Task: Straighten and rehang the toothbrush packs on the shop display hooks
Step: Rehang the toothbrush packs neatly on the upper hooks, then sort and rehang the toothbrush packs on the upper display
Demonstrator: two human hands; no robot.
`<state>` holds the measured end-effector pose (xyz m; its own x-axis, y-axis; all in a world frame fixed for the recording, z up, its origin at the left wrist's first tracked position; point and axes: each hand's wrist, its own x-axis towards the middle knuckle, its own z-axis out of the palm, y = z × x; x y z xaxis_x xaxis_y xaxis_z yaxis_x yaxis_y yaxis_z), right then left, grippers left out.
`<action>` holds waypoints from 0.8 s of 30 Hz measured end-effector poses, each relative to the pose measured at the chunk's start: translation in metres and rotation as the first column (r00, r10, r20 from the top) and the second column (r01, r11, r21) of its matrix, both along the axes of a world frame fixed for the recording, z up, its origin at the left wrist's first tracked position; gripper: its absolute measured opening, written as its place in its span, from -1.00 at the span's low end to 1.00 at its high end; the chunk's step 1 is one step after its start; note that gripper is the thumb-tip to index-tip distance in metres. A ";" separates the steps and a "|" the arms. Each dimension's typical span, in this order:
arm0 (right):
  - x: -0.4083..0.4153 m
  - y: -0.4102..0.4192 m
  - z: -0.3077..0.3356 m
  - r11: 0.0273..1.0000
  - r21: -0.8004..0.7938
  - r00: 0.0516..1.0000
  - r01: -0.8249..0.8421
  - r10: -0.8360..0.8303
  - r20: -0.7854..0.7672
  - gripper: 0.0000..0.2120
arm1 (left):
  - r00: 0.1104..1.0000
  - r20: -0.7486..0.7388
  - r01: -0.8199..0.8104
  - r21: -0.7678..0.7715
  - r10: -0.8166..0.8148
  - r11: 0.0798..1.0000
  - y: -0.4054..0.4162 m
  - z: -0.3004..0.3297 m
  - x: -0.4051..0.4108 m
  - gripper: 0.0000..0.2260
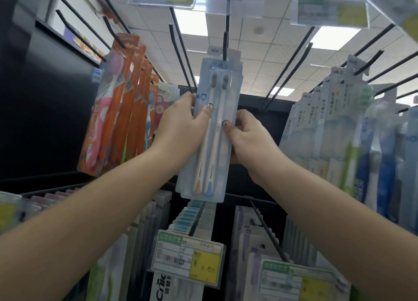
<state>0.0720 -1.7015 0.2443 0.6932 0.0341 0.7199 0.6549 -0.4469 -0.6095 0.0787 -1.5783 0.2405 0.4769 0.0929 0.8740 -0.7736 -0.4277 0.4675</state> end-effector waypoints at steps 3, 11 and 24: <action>-0.003 0.000 0.001 1.000 -0.009 1.000 0.003 -0.003 -0.017 -0.86 | 0.997 0.031 -0.072 0.018 0.071 0.997 0.002 -0.001 -0.003 -0.81; -0.016 -0.013 -0.004 0.997 -0.032 0.998 0.067 -0.067 -0.005 -0.86 | 0.916 0.138 -0.395 0.130 0.377 0.910 -0.010 -0.009 -0.021 -0.54; -0.065 -0.060 -0.018 0.983 -0.148 0.993 0.110 -0.102 0.058 -0.80 | 0.889 0.362 -0.382 0.248 0.281 0.890 -0.071 -0.013 -0.054 -0.59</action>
